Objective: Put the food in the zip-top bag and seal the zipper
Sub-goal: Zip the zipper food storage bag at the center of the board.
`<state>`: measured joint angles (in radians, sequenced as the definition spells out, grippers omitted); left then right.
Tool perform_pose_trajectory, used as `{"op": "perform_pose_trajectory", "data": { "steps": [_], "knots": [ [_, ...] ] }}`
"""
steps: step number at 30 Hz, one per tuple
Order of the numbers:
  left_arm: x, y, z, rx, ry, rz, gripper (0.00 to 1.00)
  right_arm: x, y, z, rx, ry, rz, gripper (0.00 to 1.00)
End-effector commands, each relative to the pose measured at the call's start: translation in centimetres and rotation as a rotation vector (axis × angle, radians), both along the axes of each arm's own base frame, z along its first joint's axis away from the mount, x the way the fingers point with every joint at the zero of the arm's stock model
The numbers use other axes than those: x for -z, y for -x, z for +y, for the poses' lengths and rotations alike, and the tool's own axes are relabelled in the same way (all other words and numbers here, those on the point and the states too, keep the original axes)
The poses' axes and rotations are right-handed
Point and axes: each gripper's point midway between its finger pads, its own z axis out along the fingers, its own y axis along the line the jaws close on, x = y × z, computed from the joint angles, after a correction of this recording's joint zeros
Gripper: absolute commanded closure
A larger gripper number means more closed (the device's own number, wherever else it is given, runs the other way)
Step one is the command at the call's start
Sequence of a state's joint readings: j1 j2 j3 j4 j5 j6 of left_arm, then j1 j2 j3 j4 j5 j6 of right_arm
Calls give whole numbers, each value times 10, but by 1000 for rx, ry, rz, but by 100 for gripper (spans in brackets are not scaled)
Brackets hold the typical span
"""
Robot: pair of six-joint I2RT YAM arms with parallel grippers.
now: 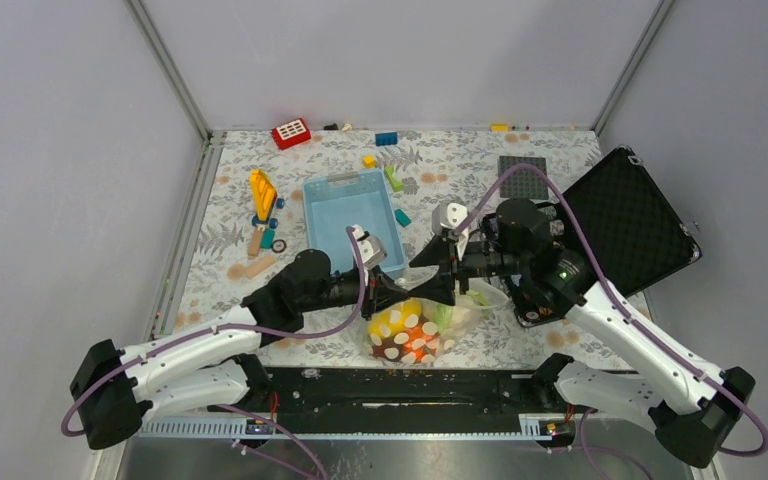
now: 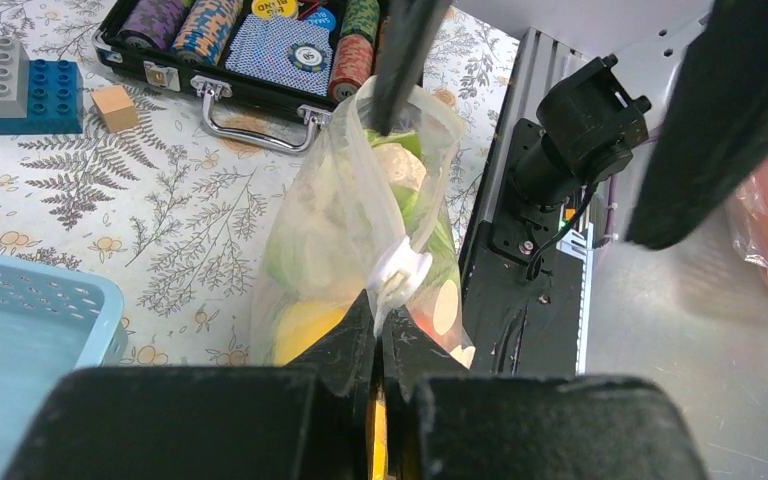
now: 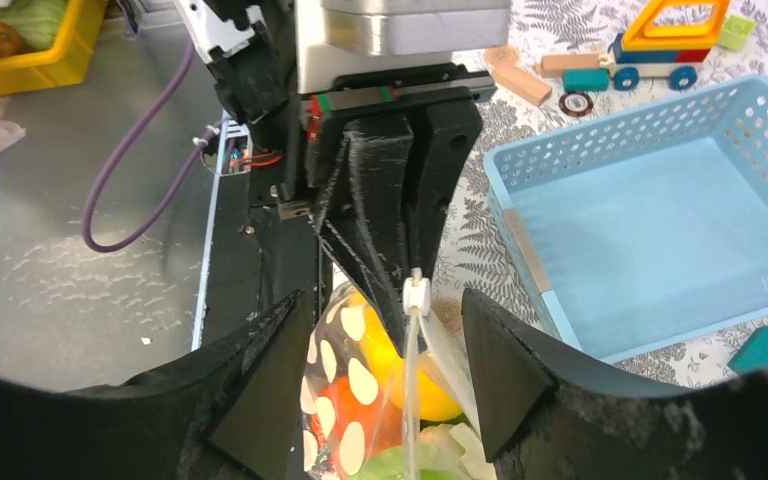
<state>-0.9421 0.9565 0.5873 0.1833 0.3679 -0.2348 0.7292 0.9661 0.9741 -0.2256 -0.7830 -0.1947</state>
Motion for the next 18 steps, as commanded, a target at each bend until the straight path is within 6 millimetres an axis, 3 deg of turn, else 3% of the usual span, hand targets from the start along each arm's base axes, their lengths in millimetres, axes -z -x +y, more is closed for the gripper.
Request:
{"op": "perform_pose_trajectory", "data": {
  "steps": [1,5,9,16,18],
  "knots": [
    [-38,-6,-6,-10,75,-77,100,-2,-10,5,31,43,-41,37],
    [-38,-7,-7,-14,76,-77,100,9,-9,11,24,81,-39,39],
    [-39,-3,-8,2,77,-81,100,18,-20,13,71,118,-49,40],
    [-37,-1,-9,12,66,-88,100,19,-27,18,82,135,-39,44],
    [-37,-1,-10,16,65,-91,100,21,-27,19,76,141,-33,49]
  ]
}}
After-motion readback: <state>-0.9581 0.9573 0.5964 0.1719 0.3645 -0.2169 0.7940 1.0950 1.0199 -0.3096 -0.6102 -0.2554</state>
